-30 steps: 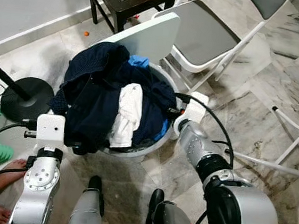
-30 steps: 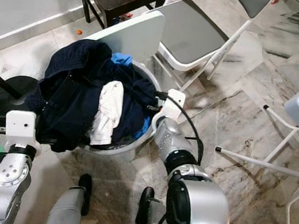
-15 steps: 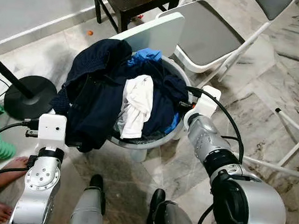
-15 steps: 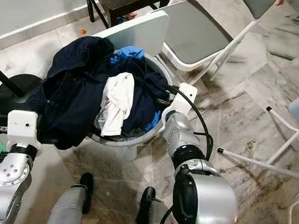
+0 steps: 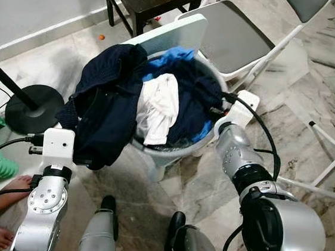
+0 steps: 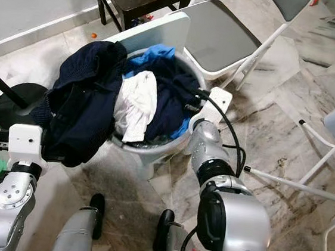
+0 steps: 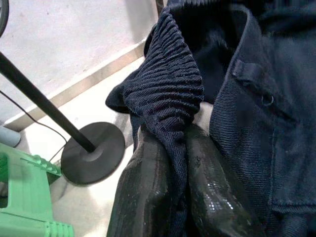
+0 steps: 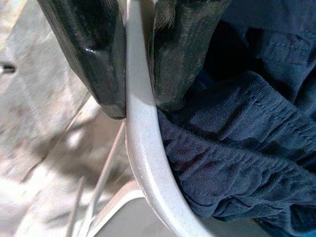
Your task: Hang hanger
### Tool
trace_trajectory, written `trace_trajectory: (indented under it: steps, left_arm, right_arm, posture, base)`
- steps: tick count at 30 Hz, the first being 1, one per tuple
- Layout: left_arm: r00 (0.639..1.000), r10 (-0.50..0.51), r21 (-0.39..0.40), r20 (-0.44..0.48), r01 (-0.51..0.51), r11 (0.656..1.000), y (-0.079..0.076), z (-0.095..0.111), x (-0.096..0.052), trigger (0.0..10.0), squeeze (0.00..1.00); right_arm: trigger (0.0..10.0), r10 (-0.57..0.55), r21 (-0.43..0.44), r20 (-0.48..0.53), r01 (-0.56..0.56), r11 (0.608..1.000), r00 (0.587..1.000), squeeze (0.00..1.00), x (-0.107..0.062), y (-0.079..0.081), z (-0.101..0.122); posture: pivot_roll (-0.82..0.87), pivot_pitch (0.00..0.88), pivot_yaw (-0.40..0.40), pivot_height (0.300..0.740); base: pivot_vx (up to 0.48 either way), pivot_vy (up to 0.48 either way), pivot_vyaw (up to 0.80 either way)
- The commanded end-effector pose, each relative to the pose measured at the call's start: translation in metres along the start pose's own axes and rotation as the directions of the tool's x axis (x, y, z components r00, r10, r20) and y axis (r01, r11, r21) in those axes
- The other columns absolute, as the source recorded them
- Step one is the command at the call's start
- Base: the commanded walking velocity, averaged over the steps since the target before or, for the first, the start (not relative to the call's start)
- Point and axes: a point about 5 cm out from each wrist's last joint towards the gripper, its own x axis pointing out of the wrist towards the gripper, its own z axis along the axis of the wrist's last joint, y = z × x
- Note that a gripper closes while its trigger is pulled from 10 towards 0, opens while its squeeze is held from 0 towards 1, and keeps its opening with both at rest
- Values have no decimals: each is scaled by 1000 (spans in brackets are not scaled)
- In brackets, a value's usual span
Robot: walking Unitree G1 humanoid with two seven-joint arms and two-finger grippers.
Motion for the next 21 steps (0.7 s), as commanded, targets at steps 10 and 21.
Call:
trace_trajectory:
  steps: [10,21]
  left_arm:
    - [1000,1,10,-27,-1,1000,-1,-6,-5,10000,0]
    - [1000,15,9,-9,-15,1000,1,-2,-2,10000,0]
  right_arm:
    - [0,-10,-15,115,12,1000,993,0,0,0,14]
    - [0,1,5,50,-1,1000,999,0,0,6,7]
  posture:
    - [200,382,-76,740]
    - [200,375,-79,740]
  base:
    - [0,0,0]
    - [0,0,0]
